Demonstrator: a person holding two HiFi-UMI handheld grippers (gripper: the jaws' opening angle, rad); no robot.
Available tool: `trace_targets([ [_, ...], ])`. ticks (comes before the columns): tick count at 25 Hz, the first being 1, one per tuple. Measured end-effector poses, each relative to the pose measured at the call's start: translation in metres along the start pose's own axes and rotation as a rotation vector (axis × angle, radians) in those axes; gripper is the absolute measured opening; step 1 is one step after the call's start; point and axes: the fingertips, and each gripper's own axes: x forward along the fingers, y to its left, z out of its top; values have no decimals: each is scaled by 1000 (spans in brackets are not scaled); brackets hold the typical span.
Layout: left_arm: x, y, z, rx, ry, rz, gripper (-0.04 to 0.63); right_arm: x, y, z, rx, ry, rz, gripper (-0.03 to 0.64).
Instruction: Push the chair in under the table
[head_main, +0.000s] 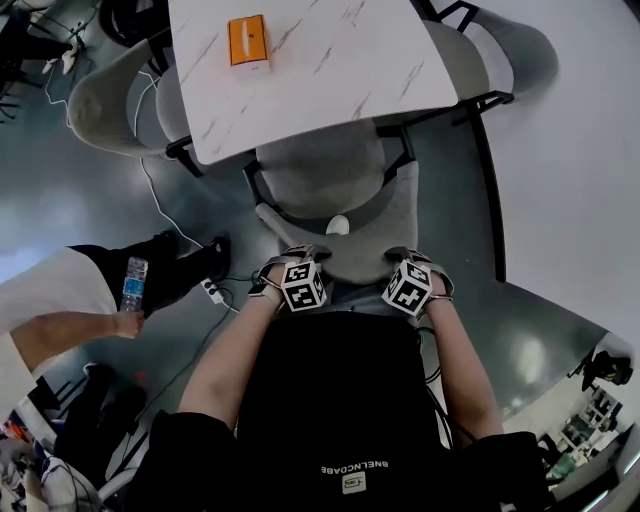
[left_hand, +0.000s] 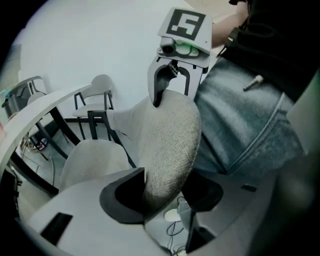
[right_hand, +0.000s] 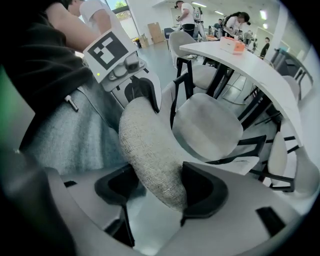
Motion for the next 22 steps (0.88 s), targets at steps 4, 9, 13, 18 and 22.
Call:
trace_targets([
  [4,-26,-3,-5,-72,-30,41,204,-5,0,-1,-17,34,-62,282],
  [9,-73,-18,-19,-96,-52,127,204,-21,6,5,46,19,-180,281],
  [13,-113,-38,-17,-151,-133,192,203,-57,14,40,219,-257,-190,279],
  [18,-171,-49,38,-212,-317,309,202,-138,18,93,356,-714,-180,265],
  [22,-222,-38,108,-255,-509,411,202,-208,19,111,383,-960,-175,235],
])
